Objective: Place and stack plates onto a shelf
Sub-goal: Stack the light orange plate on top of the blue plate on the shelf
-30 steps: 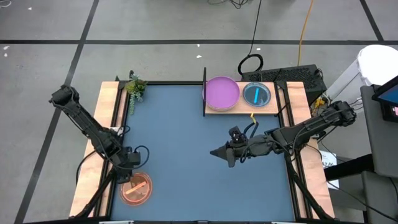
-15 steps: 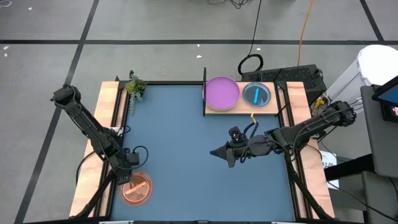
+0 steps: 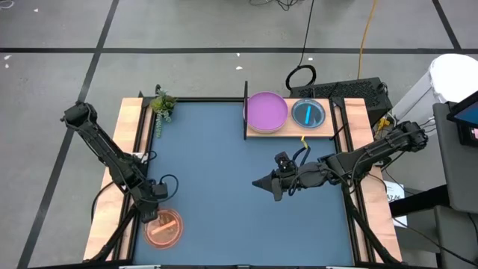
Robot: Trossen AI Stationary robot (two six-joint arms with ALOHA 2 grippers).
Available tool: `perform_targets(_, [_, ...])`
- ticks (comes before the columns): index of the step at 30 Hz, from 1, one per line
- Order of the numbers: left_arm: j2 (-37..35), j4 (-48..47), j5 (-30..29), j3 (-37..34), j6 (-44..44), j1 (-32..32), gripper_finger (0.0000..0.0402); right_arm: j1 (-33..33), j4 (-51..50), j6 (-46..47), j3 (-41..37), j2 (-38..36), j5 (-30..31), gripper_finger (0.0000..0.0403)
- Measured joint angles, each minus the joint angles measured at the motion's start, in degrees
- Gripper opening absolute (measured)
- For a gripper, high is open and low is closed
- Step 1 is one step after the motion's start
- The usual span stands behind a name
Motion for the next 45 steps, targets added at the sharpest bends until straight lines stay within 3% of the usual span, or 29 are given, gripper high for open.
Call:
perform_targets(9, [-0.1,1.2,0.8,3.3,-3.2,0.0,0.0004,0.0,0.2,0.2,0.0,0.0,0.0,0.0000])
perform_targets(17, [-0.1,0.3,-6.2,8.9,-4.7,1.1,0.0004,0.0,0.2,0.8,0.0,0.0,0.0,0.0000])
perform_targets(26, [-0.1,-6.2,-14.2,17.4,-2.5,7.2,0.0003,-0.1,0.2,8.9,0.0,0.0,1.5,0.0000])
perform_targets(37, [-0.1,-7.7,-19.4,25.2,0.8,18.5,0.0003,-0.1,0.0,2.6,0.0,0.0,10.7,0.0000])
perform_targets(45, [1.5,-7.7,-24.6,30.2,4.6,25.8,0.0003,-0.1,0.2,-9.1,0.0,0.0,18.1,0.0000])
